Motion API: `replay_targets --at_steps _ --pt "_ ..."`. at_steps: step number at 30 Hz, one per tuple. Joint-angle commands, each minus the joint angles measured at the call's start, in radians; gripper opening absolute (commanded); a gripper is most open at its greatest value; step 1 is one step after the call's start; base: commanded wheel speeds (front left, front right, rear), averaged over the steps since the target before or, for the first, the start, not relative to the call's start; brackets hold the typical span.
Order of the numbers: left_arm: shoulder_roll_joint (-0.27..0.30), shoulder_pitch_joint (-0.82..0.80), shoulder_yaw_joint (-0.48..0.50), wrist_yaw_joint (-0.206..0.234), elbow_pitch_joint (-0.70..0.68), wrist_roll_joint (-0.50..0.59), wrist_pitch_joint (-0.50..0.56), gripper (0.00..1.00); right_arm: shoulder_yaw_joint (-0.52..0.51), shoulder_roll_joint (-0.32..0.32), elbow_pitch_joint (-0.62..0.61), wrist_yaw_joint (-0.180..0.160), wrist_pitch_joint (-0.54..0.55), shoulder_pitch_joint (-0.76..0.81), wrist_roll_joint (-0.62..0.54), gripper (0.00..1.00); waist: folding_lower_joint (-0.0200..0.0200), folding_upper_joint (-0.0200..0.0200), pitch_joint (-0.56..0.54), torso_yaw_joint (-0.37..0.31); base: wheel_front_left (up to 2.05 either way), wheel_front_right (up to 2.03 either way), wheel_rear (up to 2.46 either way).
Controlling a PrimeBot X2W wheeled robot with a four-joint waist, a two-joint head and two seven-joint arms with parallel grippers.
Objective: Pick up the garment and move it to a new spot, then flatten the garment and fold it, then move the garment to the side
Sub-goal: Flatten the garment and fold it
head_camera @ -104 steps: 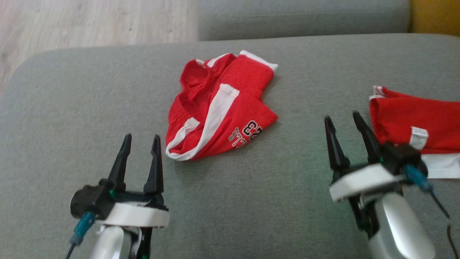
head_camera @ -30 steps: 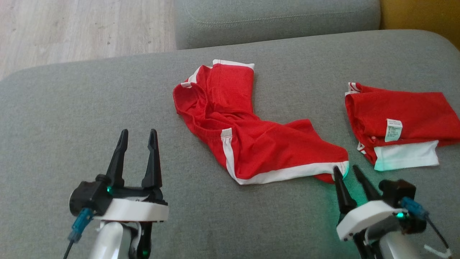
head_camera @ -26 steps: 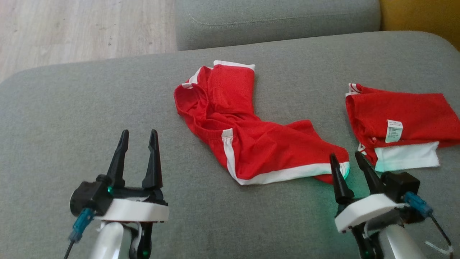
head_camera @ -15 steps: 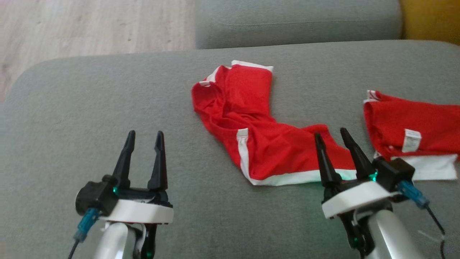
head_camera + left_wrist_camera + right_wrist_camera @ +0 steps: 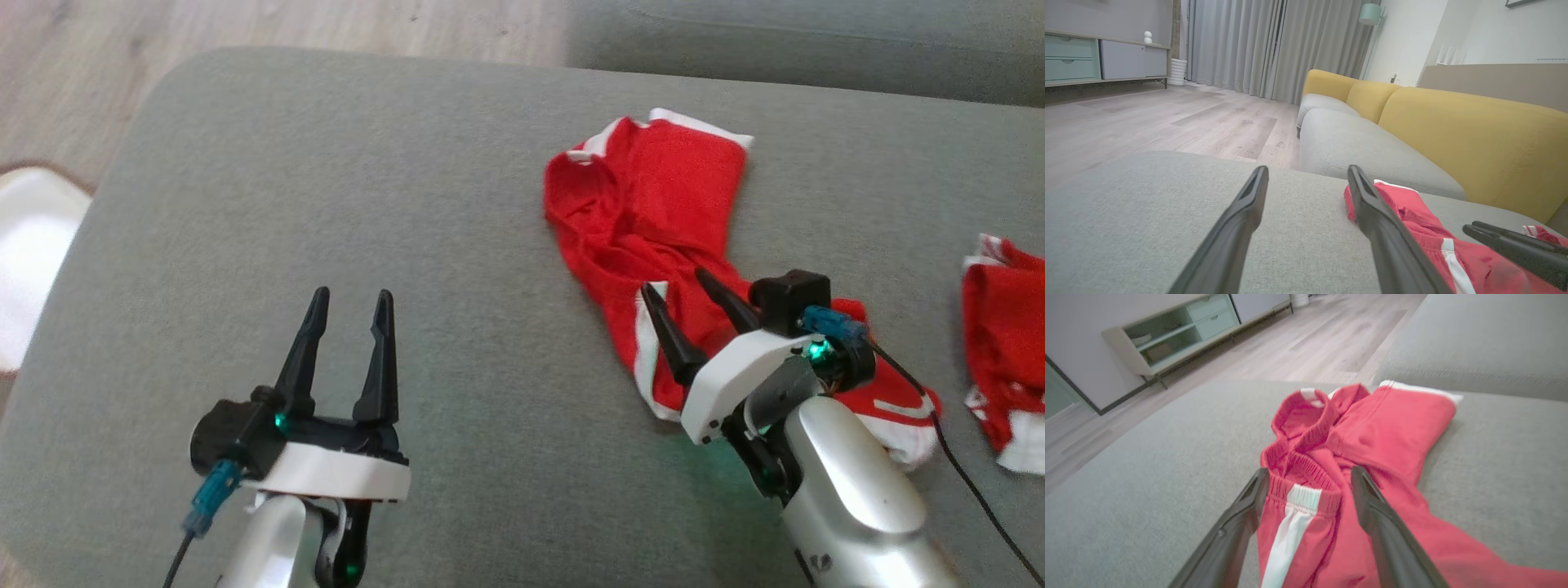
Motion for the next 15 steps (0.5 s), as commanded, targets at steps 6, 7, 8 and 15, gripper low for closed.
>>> replay_targets --at_steps 6,7,8,15 --pt "0.007 -0.047 0.018 0.004 -0.023 -0.010 -0.009 1.00 0.030 0.006 0.105 0.007 0.009 -0.072 0.017 1.00 -0.0001 0.0000 0.017 0.057 0.00 0.00 0.00" --pt "0.007 -0.048 0.016 0.005 -0.022 -0.011 -0.009 1.00 0.033 0.006 0.124 0.007 0.007 -0.078 0.021 1.00 -0.0001 0.0000 0.016 0.060 0.00 0.00 0.00" --pt "0.007 -0.049 0.014 0.005 -0.022 -0.011 -0.009 1.00 0.035 0.006 0.142 0.007 0.006 -0.085 0.023 1.00 -0.0001 0.0000 0.016 0.062 0.00 0.00 0.00" --pt "0.007 -0.055 0.000 0.007 -0.023 -0.014 -0.009 1.00 0.093 0.006 0.237 0.007 -0.016 -0.131 0.069 1.00 -0.0001 0.0000 0.025 0.071 0.00 0.00 0.00"
